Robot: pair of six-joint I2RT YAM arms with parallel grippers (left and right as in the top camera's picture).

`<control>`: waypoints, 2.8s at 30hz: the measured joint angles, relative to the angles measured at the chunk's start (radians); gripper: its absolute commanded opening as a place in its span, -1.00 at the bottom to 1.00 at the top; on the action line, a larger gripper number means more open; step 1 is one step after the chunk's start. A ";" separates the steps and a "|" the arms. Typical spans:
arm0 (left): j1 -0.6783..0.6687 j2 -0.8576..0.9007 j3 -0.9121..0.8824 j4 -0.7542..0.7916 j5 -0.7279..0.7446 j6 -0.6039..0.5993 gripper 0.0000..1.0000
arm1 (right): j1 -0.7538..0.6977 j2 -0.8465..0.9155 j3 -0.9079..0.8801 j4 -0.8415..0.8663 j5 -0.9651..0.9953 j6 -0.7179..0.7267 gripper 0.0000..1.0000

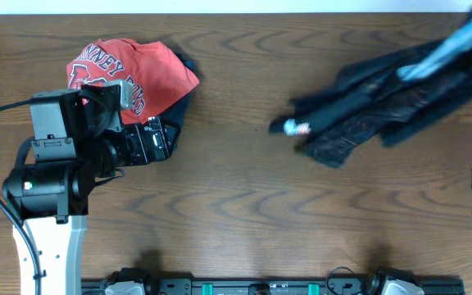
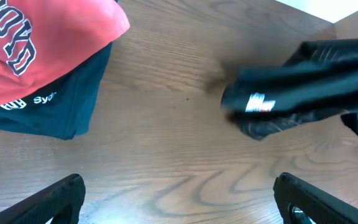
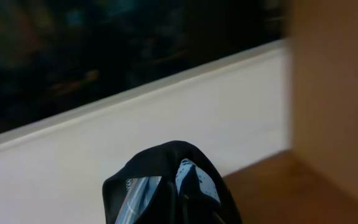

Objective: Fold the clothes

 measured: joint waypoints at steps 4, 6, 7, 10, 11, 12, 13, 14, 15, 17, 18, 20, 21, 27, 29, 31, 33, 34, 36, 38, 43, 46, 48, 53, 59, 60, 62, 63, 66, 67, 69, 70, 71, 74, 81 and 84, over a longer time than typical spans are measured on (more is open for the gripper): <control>0.000 0.008 0.000 0.000 0.000 0.000 0.96 | -0.016 -0.003 0.000 -0.030 0.014 -0.011 -0.97; 0.000 0.014 0.000 0.001 0.000 0.000 0.96 | -0.013 -0.003 0.000 -0.055 -0.037 -0.007 -0.97; 0.000 0.018 0.000 0.001 0.000 0.000 0.96 | -0.010 -0.003 0.000 -0.070 -0.067 -0.003 -0.98; 0.000 0.024 0.000 0.001 0.000 0.000 0.96 | 0.039 0.002 0.000 -0.114 -0.165 0.020 -0.97; 0.000 0.025 0.000 0.001 0.000 0.000 0.96 | 0.062 0.008 0.000 -0.122 -0.196 0.028 -0.98; 0.000 0.026 0.000 0.000 0.000 0.000 0.96 | 0.095 0.019 0.000 -0.129 -0.230 0.038 -0.98; 0.000 0.026 0.000 0.001 0.000 0.000 0.96 | 0.126 0.031 0.000 -0.135 -0.256 0.045 -0.97; 0.000 0.027 0.000 0.000 0.000 0.000 0.96 | 0.169 0.052 0.001 -0.143 -0.283 0.057 -0.97; 0.000 0.027 0.000 0.000 0.000 0.000 0.96 | 0.205 0.071 0.001 -0.148 -0.307 0.065 -0.97; 0.000 0.027 0.000 0.000 0.000 0.000 0.96 | 0.290 0.122 0.001 -0.150 -0.334 0.083 -0.95; 0.000 0.027 0.000 0.000 0.000 0.000 0.96 | 0.338 0.152 0.001 -0.150 -0.344 0.090 -0.79; 0.000 0.027 0.000 0.001 0.000 0.000 0.96 | 0.430 0.211 0.001 -0.148 -0.359 0.098 -0.73; 0.000 0.027 0.000 0.000 0.000 0.000 0.96 | 0.468 0.236 0.001 -0.147 -0.360 0.091 -0.70; 0.000 0.027 0.000 0.000 0.000 0.000 0.96 | 0.560 0.270 0.001 -0.157 -0.312 0.039 -0.39; 0.000 0.027 0.000 0.000 0.000 0.000 0.96 | 0.548 0.264 0.001 -0.175 -0.282 0.019 -0.20; 0.000 0.027 0.000 0.001 0.000 0.000 0.96 | 0.518 0.262 0.002 -0.208 -0.263 0.009 0.01; 0.000 0.027 0.000 0.000 0.000 0.000 0.96 | 0.474 0.263 0.002 -0.251 -0.248 0.005 0.18; 0.000 0.027 0.000 0.001 0.000 0.000 0.96 | 0.454 0.264 0.002 -0.271 -0.243 0.003 0.24; 0.000 0.027 0.000 0.001 0.000 0.000 0.96 | 0.399 0.275 0.003 -0.327 -0.232 -0.005 0.27; 0.000 0.027 0.000 0.001 0.000 0.000 0.96 | 0.362 0.303 0.006 -0.375 -0.221 -0.006 0.27; 0.000 0.027 0.000 0.005 0.000 0.000 0.96 | 0.339 0.460 0.007 -0.425 -0.229 -0.010 0.27; 0.000 0.027 0.000 0.005 0.000 0.000 0.96 | 0.340 0.598 0.007 -0.376 -0.282 -0.037 0.27; 0.000 0.029 0.000 0.004 0.000 0.000 0.96 | 0.340 0.687 0.006 -0.335 -0.332 -0.056 0.33; 0.000 0.034 0.000 0.001 0.000 0.000 0.96 | 0.340 0.814 0.006 -0.258 -0.400 -0.087 0.30; 0.000 0.034 0.000 0.001 0.000 0.000 0.96 | 0.348 0.869 0.006 -0.265 -0.430 -0.110 0.09; 0.000 0.034 0.000 0.001 0.000 0.000 0.96 | 0.351 0.876 0.006 -0.277 -0.434 -0.119 -0.03; 0.000 0.036 0.000 0.001 0.000 0.000 0.96 | 0.359 0.897 0.006 -0.297 -0.439 -0.135 -0.43; 0.000 0.037 0.000 0.001 0.000 0.000 0.96 | 0.360 0.900 0.006 -0.299 -0.442 -0.136 -0.59; 0.000 0.048 0.000 0.001 0.000 0.000 0.96 | 0.375 0.909 0.006 -0.299 -0.442 -0.157 -0.97; 0.000 0.053 0.000 0.002 0.000 0.000 0.96 | 0.379 0.908 0.006 -0.295 -0.446 -0.164 -0.97; 0.000 0.061 0.000 0.001 0.000 0.000 0.96 | 0.384 0.905 0.006 -0.296 -0.458 -0.165 -0.97; 0.000 0.063 0.000 0.001 0.000 0.000 0.96 | 0.385 0.901 0.006 -0.297 -0.463 -0.167 -0.97; 0.000 0.067 0.000 0.001 0.000 0.000 0.96 | 0.385 0.890 0.006 -0.301 -0.473 -0.171 -0.97; 0.000 0.074 0.000 0.001 0.000 0.000 0.96 | 0.385 0.821 0.006 -0.325 -0.504 -0.184 -0.97; 0.000 0.081 0.000 0.002 0.000 0.000 0.96 | 0.466 0.500 0.008 -0.439 -0.560 -0.212 -0.97; 0.000 0.081 0.000 0.005 0.000 0.000 0.96 | 0.557 0.418 0.010 -0.489 -0.581 -0.235 -0.97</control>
